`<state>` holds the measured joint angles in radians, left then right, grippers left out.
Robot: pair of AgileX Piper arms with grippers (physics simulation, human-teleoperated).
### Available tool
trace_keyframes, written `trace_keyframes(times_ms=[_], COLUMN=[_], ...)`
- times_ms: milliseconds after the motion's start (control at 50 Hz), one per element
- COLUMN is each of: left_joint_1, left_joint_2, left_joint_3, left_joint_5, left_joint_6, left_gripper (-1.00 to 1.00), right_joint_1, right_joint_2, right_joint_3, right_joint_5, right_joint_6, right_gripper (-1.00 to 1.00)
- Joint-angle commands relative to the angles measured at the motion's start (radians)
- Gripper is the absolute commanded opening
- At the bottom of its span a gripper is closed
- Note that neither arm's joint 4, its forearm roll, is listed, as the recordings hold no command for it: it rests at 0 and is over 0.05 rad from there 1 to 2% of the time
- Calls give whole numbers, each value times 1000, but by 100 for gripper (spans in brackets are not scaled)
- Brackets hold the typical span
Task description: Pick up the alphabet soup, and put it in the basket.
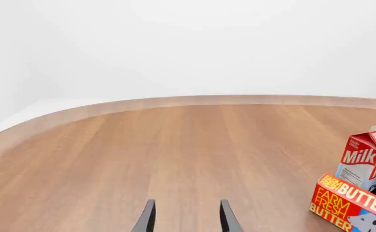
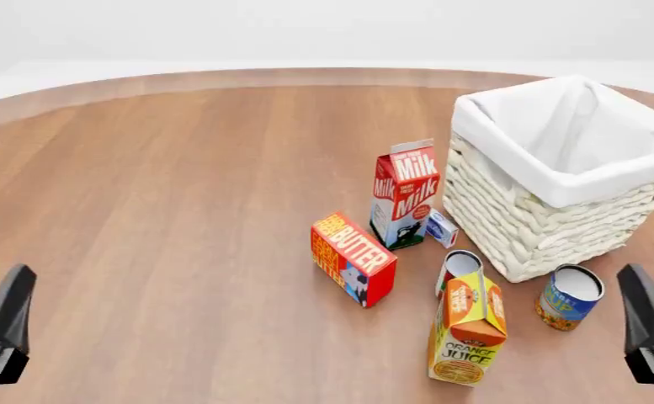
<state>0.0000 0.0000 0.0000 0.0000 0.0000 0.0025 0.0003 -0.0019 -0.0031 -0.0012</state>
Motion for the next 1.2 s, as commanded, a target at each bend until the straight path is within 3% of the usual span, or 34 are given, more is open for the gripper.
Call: trace_keyframes(times_ms=[20, 300, 1000, 1200], left_joint_1=[0, 0, 0, 0], left_joint_2=[0, 0, 0, 0], left_joint_3=[0, 0, 0, 0], left_joint_5=[0, 0, 0, 0], left_joint_6=[0, 0, 0, 0], left_gripper=[100, 100, 100, 100], right_joint_1=[7, 0, -20, -34], right_joint_2=[1, 7, 23, 72], right_joint_3=[-4, -26, -168, -178], right_joint_5=[-6, 25, 246, 251], right_joint_6=[-1, -6, -65, -88], right_gripper=[100, 100, 100, 100])
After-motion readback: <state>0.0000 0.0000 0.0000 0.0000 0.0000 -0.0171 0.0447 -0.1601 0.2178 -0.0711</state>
